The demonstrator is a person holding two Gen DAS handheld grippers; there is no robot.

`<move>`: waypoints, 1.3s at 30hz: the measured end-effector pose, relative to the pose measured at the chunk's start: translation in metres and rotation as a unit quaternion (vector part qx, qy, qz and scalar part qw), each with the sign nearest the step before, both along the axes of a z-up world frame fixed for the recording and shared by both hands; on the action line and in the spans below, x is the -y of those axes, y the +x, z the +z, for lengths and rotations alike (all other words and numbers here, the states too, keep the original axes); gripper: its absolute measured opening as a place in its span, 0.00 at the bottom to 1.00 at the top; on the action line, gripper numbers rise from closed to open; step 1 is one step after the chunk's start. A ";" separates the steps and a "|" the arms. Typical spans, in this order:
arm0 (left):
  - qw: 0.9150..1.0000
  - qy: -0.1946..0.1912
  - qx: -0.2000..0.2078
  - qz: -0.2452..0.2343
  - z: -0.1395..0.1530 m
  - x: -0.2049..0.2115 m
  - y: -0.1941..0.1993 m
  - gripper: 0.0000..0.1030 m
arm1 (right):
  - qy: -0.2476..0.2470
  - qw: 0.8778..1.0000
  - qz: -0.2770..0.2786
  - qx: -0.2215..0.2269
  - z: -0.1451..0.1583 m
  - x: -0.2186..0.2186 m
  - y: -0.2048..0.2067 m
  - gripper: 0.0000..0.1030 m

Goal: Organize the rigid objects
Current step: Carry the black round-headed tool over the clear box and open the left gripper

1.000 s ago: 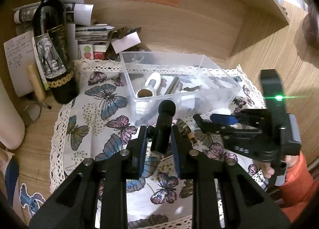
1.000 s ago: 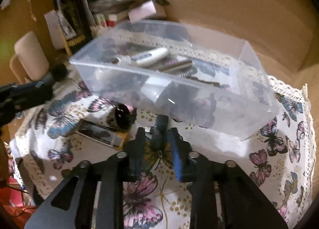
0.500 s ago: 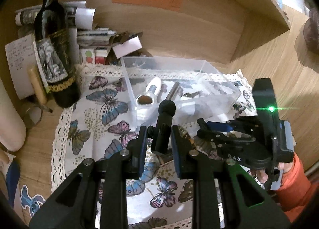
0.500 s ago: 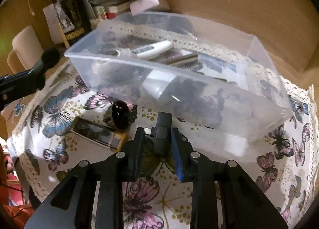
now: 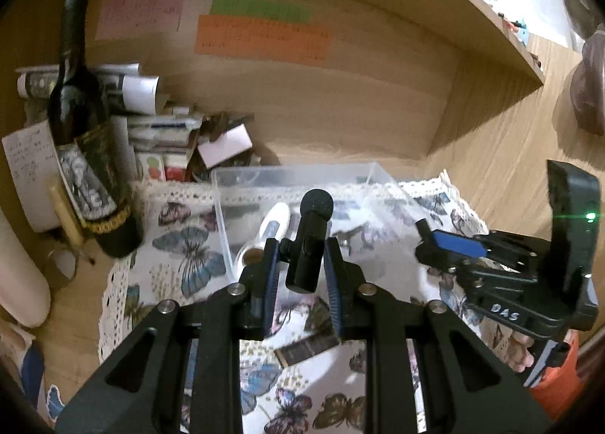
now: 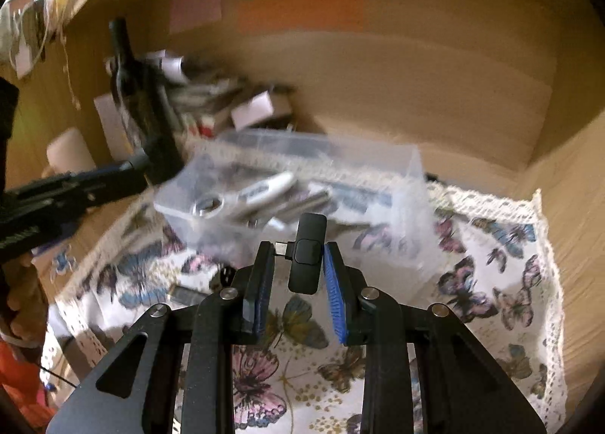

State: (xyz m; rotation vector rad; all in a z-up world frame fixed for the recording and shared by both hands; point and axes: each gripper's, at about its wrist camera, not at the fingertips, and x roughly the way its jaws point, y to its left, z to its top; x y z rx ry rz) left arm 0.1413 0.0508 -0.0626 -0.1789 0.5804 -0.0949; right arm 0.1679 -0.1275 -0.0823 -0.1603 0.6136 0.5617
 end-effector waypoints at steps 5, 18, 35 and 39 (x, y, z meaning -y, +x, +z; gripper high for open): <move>1.000 0.000 0.018 0.001 0.014 0.004 0.011 0.22 | 0.022 0.999 -0.013 0.021 0.016 0.006 0.007 0.24; 1.000 -0.001 -0.026 -0.004 -0.009 0.008 0.065 0.22 | 0.032 0.998 -0.053 -0.021 -0.003 0.001 0.060 0.24; 0.996 0.018 -0.080 -0.020 -0.046 0.014 0.087 0.23 | 0.015 0.998 -0.042 -0.050 -0.026 -0.013 0.071 0.25; 0.997 0.017 -0.067 -0.018 -0.038 0.011 0.076 0.30 | 0.020 0.999 -0.033 -0.034 -0.016 -0.012 0.061 0.32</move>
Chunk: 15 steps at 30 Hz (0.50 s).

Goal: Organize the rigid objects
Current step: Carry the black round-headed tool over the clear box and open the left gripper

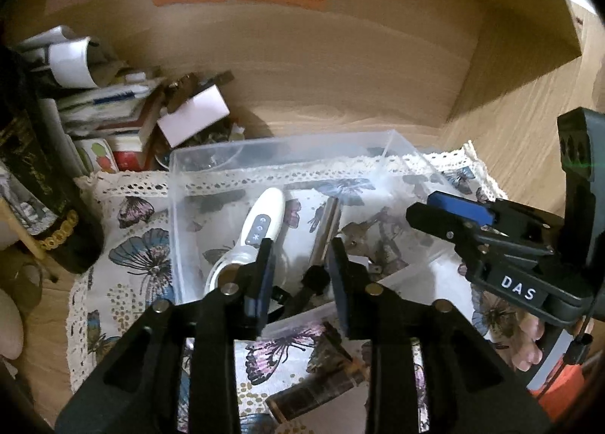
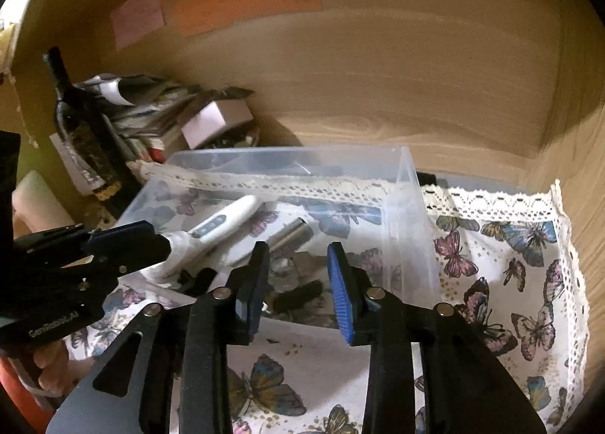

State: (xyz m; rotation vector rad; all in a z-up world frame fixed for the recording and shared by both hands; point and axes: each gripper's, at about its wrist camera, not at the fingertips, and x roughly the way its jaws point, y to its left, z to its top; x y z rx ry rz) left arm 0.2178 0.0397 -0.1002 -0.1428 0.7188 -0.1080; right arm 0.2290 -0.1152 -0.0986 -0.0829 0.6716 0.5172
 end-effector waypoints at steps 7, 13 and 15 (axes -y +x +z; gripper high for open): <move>0.999 0.027 0.024 -0.012 0.019 0.002 -0.026 0.38 | 0.009 1.000 0.001 0.026 0.013 0.009 -0.028 0.42; 0.999 0.020 0.013 -0.036 0.013 0.002 -0.044 0.43 | -0.005 0.999 0.005 0.035 0.015 0.014 -0.045 0.45; 0.999 0.019 0.000 -0.047 0.005 0.004 -0.046 0.43 | -0.008 0.999 0.005 0.037 0.015 0.015 -0.049 0.48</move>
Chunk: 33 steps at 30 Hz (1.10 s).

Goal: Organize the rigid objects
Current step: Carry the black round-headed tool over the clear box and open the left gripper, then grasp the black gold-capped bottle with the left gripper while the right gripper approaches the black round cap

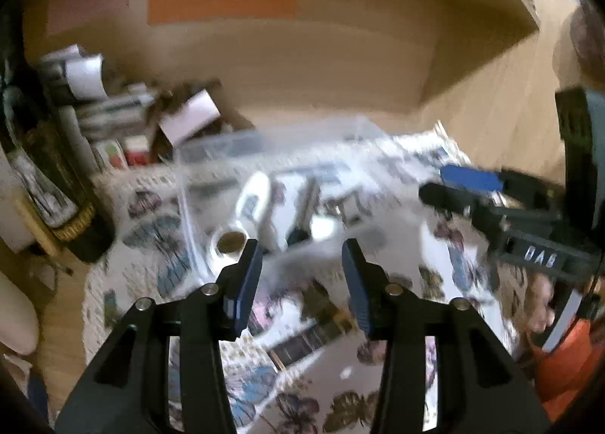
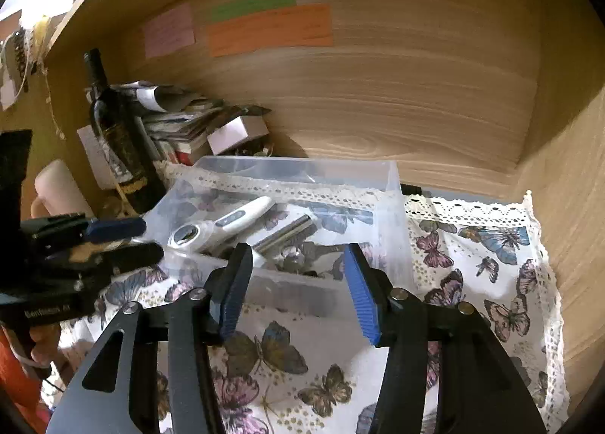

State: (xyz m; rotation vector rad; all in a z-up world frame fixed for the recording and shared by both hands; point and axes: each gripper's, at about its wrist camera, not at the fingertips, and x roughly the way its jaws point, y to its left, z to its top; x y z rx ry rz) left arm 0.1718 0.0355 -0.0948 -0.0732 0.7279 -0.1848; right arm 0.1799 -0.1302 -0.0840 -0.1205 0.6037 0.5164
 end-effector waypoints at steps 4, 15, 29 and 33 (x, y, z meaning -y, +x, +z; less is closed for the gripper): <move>0.999 0.012 -0.045 -0.013 -0.028 0.007 0.003 0.43 | 0.002 1.000 0.001 -0.002 -0.001 0.003 -0.005 0.50; 0.991 0.004 -0.124 -0.054 -0.070 0.019 0.013 0.37 | -0.010 1.000 0.008 -0.024 -0.015 0.002 -0.011 0.52; 0.993 0.012 -0.114 -0.025 -0.074 0.004 -0.034 0.22 | -0.050 0.993 0.077 -0.070 -0.046 -0.047 -0.005 0.52; 0.994 0.026 -0.104 0.008 -0.074 -0.011 -0.049 0.22 | -0.069 0.990 0.093 -0.080 -0.056 -0.066 -0.003 0.52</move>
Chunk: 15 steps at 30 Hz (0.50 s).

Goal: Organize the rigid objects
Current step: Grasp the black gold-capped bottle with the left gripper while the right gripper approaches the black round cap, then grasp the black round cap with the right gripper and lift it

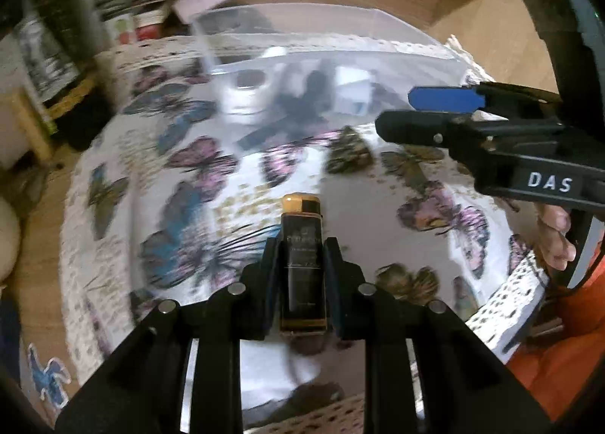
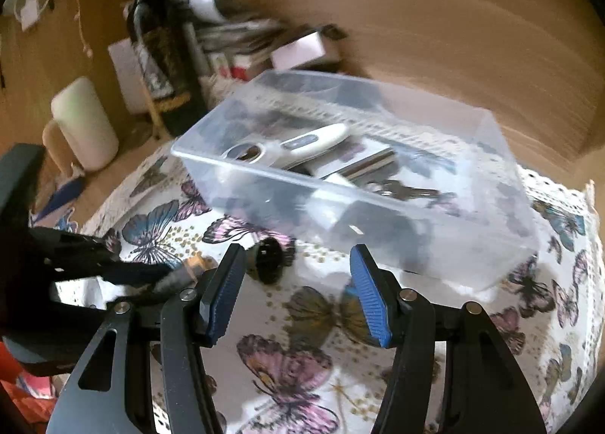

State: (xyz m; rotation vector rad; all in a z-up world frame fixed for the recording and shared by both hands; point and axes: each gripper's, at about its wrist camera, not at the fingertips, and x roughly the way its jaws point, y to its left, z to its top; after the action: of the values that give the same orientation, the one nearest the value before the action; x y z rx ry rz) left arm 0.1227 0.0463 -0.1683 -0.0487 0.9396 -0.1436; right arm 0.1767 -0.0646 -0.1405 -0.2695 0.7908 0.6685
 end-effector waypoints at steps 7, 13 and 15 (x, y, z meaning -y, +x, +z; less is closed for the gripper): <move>1.000 -0.006 0.004 0.018 -0.001 -0.021 -0.005 0.22 | -0.027 0.999 0.008 -0.028 -0.021 -0.021 0.012 0.52; 0.999 0.027 0.018 0.005 -0.003 -0.013 -0.007 0.23 | -0.016 0.998 0.014 -0.061 -0.032 -0.025 0.022 0.52; 0.999 0.027 0.018 0.007 -0.003 -0.015 -0.005 0.22 | -0.021 0.998 0.016 -0.051 -0.032 -0.027 0.020 0.45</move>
State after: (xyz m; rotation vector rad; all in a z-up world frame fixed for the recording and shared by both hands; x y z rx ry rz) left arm 0.1179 0.0608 -0.1709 -0.0038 0.9064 -0.1051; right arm 0.1967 -0.0381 -0.1726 -0.2876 0.9001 0.6999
